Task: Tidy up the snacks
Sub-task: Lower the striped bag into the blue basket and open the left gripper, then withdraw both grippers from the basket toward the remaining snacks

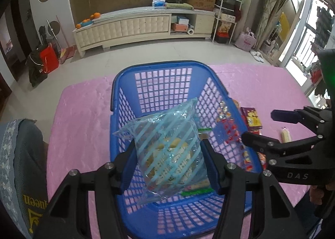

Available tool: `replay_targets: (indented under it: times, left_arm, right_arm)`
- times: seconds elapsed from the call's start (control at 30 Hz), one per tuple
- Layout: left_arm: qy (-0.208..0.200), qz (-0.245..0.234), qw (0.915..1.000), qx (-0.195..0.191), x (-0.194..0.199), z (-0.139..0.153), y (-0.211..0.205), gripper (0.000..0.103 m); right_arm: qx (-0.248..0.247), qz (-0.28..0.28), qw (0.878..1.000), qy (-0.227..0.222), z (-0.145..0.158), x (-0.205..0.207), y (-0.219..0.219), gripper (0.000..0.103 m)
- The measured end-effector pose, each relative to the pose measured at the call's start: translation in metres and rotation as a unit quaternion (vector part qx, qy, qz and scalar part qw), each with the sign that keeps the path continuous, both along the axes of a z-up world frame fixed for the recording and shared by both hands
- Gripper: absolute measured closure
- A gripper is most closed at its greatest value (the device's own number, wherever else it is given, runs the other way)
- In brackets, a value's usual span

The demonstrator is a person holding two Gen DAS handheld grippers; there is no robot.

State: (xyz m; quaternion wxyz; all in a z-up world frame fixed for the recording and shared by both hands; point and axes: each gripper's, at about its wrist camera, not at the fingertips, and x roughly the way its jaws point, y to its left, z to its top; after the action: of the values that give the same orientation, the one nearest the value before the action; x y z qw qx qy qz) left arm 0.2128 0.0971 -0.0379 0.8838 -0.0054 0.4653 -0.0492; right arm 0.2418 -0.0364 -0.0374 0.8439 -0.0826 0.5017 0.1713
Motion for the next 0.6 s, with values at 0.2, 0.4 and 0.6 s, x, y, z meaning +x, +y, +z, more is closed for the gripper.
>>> replay_targets:
  times: [0.2, 0.4, 0.6]
  left_arm:
    - [-0.025, 0.006, 0.9996, 0.006, 0.000, 0.005, 0.007, 0.024]
    - [-0.030, 0.002, 0.9995, -0.005, -0.010, 0.013, 0.002, 0.023]
    - [-0.037, -0.003, 0.9993, 0.000, -0.025, 0.025, -0.010, 0.023]
  right_arm:
    - [0.003, -0.002, 1.000, 0.000, 0.000, 0.005, 0.002, 0.018]
    - [0.015, -0.007, 1.000, 0.001, 0.005, 0.002, -0.005, 0.018]
    - [0.022, -0.011, 1.000, -0.004, 0.015, -0.010, -0.018, 0.018]
